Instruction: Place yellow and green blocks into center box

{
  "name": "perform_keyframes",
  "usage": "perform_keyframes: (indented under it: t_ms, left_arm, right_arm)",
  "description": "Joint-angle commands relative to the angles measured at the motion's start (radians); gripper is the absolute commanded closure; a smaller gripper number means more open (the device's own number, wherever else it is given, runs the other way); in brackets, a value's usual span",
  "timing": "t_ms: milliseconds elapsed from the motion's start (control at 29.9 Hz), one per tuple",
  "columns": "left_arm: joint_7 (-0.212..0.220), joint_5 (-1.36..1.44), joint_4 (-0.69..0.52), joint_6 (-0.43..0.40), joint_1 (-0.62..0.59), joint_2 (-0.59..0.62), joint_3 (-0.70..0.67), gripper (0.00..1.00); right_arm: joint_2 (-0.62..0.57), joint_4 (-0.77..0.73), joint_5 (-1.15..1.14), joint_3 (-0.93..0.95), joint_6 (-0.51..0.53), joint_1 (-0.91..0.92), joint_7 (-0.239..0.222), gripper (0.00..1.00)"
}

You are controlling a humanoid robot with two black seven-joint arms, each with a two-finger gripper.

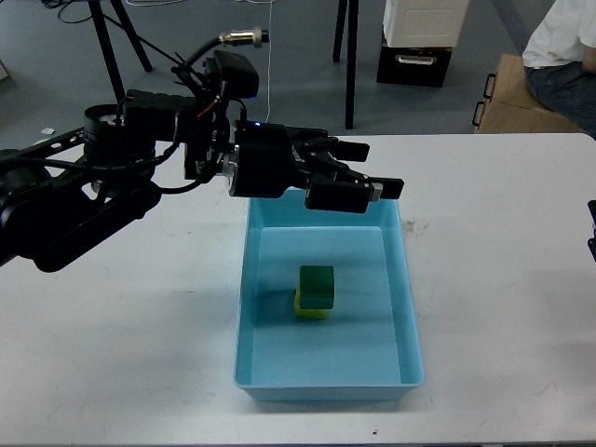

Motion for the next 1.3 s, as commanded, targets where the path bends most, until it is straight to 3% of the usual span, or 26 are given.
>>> perform_keyframes:
  t_ms: [0, 134, 368, 501, 568, 635, 769, 902, 1270]
  left_arm:
    - [0.0, -0.025, 0.0, 0.0, 0.151, -0.004, -0.15, 0.01]
    - [0.0, -0.215, 0.0, 0.0, 0.272, -0.002, -0.219, 0.01]
    - [0.0, -0.767, 0.067, 0.006, 0.401, -0.002, -0.226, 0.0]
    - [0.0, -1.108, 0.066, 0.229, 0.469, -0.018, -0.215, 0.0]
    - [0.022, -1.197, 0.066, 0.352, 0.475, -0.03, -0.195, 0.0]
    - [0.033, -1.257, 0.066, 0.407, 0.48, -0.051, -0.174, 0.0]
    - [0.033, -1.427, 0.048, 0.368, 0.526, -0.088, -0.163, 0.0]
    - [0.034, -1.667, -0.003, 0.238, 0.604, -0.142, -0.151, 0.0]
    - [0.062, -1.857, -0.037, 0.217, 0.659, -0.223, -0.115, 0.0]
  right_arm:
    - [0.024, -0.009, 0.048, -0.069, 0.002, 0.088, -0.024, 0.02]
    - [0.067, -0.01, 0.321, -0.115, 0.006, 0.143, -0.068, 0.02]
    - [0.097, -0.004, 0.796, -0.117, 0.018, 0.132, -0.2, 0.02]
    - [0.097, -0.004, 1.046, -0.112, 0.055, 0.088, -0.228, 0.02]
    - [0.097, 0.0, 1.149, -0.111, 0.063, 0.068, -0.243, 0.02]
    - [0.097, 0.0, 1.195, -0.111, 0.066, 0.048, -0.251, 0.02]
    - [0.102, 0.002, 1.214, -0.109, 0.097, 0.008, -0.251, 0.02]
    - [0.157, 0.002, 1.214, -0.108, 0.152, -0.041, -0.252, 0.02]
    - [0.206, 0.002, 1.214, -0.105, 0.167, -0.07, -0.248, 0.02]
